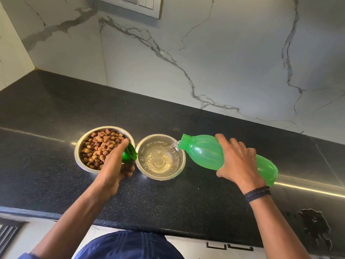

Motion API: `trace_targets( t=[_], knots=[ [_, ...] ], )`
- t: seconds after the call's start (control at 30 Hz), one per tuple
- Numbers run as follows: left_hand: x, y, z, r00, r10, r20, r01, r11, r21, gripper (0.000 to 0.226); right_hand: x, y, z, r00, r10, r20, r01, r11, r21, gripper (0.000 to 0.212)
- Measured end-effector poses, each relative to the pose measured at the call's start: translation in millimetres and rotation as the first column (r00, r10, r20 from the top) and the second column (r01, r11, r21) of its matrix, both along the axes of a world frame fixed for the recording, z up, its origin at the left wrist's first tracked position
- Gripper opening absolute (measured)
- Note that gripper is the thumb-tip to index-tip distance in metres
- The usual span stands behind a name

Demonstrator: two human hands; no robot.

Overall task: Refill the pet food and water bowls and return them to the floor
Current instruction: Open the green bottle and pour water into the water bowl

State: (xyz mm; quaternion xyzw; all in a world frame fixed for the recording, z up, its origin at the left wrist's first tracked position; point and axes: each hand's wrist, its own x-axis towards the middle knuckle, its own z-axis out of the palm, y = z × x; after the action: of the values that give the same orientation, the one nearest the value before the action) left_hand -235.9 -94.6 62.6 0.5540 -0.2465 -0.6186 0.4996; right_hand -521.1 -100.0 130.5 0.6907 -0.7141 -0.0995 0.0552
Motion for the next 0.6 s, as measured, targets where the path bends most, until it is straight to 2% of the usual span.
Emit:
trace_targets(
  t=[0.43, 0.6],
  knots=[
    [0.8, 0.4, 0.8, 1.000, 0.007, -0.006, -0.007, 1.000, 0.005, 0.027, 0.8, -0.4, -0.8, 1.000, 0.002, 0.002, -0.002, 1.000, 0.002, 0.109],
    [-0.8, 1.4, 3.4, 1.000, 0.011, -0.010, -0.011, 1.000, -0.006, 0.020, 1.8, 0.7, -0.1, 1.000, -0.003, -0.013, 0.003, 1.000, 0.008, 0.108]
  ],
)
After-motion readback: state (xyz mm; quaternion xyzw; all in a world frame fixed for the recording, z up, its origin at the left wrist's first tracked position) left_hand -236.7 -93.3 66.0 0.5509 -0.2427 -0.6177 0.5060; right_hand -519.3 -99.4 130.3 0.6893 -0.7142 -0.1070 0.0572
